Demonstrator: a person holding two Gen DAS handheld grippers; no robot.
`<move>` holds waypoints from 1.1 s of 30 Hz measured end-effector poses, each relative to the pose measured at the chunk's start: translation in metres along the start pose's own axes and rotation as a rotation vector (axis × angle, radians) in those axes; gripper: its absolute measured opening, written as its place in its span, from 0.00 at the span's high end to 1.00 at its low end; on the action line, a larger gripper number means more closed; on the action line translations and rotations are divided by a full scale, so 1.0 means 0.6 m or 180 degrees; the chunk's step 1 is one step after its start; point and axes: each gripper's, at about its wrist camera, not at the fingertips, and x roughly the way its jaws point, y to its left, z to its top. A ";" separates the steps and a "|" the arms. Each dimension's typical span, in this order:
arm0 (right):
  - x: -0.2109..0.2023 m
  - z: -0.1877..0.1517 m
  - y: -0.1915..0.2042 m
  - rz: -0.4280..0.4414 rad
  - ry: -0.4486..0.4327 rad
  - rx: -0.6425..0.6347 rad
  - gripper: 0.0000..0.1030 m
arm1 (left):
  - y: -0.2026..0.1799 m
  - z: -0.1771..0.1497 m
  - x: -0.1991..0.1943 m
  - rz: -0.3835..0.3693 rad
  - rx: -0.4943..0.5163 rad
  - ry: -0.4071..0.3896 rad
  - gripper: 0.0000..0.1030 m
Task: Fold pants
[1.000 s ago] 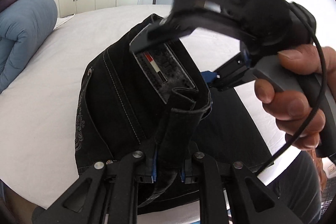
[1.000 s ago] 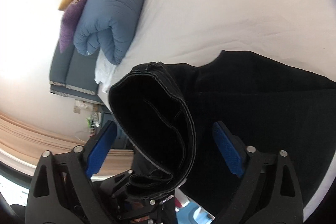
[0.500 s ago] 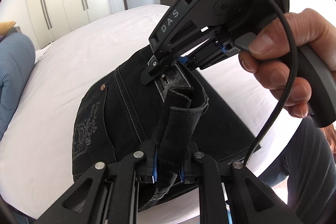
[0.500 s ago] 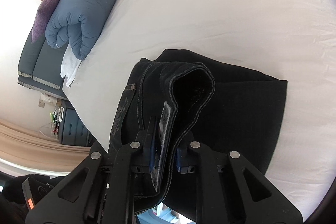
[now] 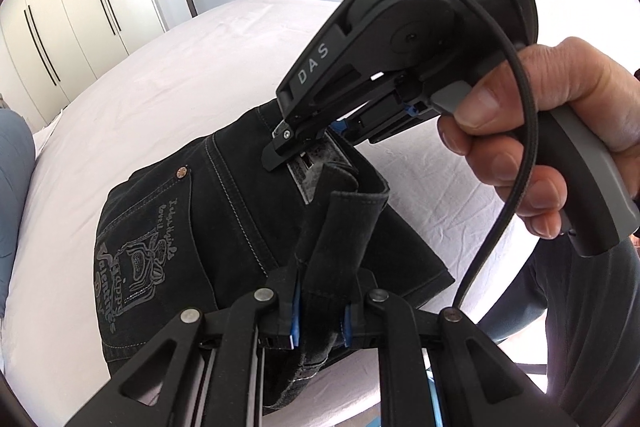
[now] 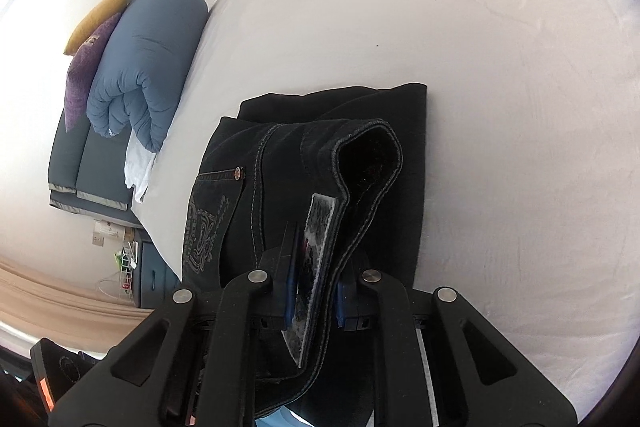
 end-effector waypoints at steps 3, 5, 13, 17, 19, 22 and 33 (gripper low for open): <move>0.005 0.002 -0.012 0.0007 -0.0019 0.0048 0.88 | 0.005 0.007 0.008 0.0017 0.0048 0.0034 0.86; 0.010 0.003 -0.017 0.0005 -0.0017 0.0036 0.88 | 0.005 0.006 0.016 0.0027 0.0071 0.0063 0.86; 0.037 0.010 -0.030 0.0075 0.0042 0.0032 0.87 | 0.030 0.002 0.019 -0.0106 -0.0032 0.0061 0.60; 0.030 0.011 -0.057 0.0322 0.0054 0.0347 0.83 | 0.066 -0.011 -0.021 -0.0340 -0.0244 -0.0048 0.36; 0.009 0.010 -0.063 0.0282 -0.0084 0.0453 0.75 | 0.106 -0.021 -0.049 -0.0408 -0.0443 -0.0132 0.36; -0.030 0.012 -0.054 0.0017 -0.0353 0.0508 0.74 | 0.184 -0.031 -0.077 -0.0317 -0.0757 -0.0227 0.36; 0.025 -0.032 0.056 -0.0027 -0.0151 0.0478 0.73 | 0.414 0.011 -0.045 -0.0179 -0.1253 -0.0202 0.60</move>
